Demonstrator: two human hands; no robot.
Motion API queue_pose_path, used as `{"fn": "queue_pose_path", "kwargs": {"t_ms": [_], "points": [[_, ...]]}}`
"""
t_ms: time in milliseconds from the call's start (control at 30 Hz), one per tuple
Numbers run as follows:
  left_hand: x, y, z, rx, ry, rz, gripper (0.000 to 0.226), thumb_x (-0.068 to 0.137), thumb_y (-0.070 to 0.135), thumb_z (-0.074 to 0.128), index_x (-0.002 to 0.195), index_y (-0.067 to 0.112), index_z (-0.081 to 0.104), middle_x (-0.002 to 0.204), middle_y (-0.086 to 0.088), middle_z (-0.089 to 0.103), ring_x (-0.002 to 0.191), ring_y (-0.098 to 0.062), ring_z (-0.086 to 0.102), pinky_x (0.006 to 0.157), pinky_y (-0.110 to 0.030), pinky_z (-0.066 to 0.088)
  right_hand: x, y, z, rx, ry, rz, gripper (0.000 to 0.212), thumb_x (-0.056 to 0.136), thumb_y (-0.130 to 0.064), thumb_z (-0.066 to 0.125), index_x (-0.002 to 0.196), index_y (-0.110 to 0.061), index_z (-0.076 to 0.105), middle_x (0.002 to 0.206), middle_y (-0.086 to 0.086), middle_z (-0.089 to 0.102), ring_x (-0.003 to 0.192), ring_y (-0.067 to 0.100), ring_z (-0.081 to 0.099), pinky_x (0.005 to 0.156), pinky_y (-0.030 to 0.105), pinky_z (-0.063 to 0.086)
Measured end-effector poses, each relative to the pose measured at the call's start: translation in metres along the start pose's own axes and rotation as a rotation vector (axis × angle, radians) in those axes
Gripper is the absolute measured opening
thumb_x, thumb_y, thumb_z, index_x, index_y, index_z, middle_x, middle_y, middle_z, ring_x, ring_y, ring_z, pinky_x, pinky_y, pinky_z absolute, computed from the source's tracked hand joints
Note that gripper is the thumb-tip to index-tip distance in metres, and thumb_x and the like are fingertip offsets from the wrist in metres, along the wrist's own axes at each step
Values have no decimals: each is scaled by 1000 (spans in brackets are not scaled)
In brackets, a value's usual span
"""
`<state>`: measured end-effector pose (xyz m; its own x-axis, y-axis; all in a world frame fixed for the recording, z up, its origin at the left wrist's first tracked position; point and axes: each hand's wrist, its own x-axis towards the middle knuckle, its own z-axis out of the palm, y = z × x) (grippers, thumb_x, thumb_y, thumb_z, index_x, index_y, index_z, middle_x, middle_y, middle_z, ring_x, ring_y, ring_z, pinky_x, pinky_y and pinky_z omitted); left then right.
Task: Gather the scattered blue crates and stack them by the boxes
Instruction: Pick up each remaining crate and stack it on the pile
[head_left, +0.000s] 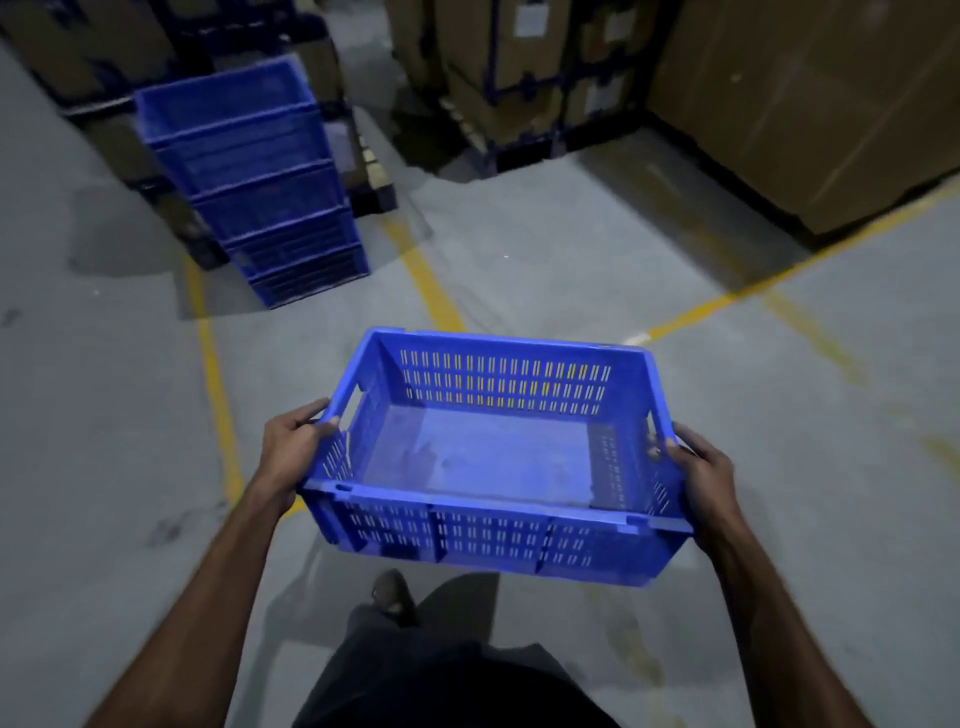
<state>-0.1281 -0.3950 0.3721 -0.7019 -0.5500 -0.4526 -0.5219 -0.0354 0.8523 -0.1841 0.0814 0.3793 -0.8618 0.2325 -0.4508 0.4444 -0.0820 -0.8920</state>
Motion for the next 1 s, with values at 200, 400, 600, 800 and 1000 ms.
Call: {"fn": "queue_pose_path", "kwargs": {"t_ms": [200, 400, 600, 800, 1000], "points": [[10, -21, -77, -143, 160, -37, 45, 92, 3, 69, 136, 11, 65, 112, -19, 74, 86, -28, 71, 85, -41, 58, 25, -20, 101, -52, -147, -6, 36, 97, 5, 53, 130, -7, 63, 83, 1, 79, 75, 16, 73, 75, 33, 62], [39, -39, -154, -228, 260, -76, 43, 92, 3, 69, 134, 11, 66, 110, -21, 74, 87, -30, 72, 83, -44, 61, 26, -28, 206, -62, -248, 16, 39, 97, 8, 51, 132, -8, 60, 82, 1, 79, 71, 13, 73, 71, 31, 61], [74, -34, -209, -263, 314, -98, 43, 91, -1, 67, 133, 7, 66, 108, -24, 74, 85, -29, 70, 89, -46, 58, 28, -28, 289, -75, -291, 26, 39, 97, 5, 53, 134, -3, 60, 87, 4, 79, 73, 15, 73, 71, 31, 62], [116, -21, -243, -261, 339, -104, 43, 90, 0, 69, 132, 7, 67, 111, -23, 73, 87, -28, 70, 96, -51, 57, 41, -36, 352, -113, -303, 17, 37, 99, 2, 53, 136, -3, 56, 86, 1, 79, 76, 14, 75, 77, 35, 63], [166, 7, -245, -259, 372, -109, 40, 90, 4, 71, 129, 11, 69, 104, -22, 75, 82, -29, 71, 92, -51, 59, 83, -54, 400, -167, -317, -13, 38, 99, -6, 59, 137, -7, 59, 100, 3, 79, 99, 26, 73, 94, 49, 56]]}}
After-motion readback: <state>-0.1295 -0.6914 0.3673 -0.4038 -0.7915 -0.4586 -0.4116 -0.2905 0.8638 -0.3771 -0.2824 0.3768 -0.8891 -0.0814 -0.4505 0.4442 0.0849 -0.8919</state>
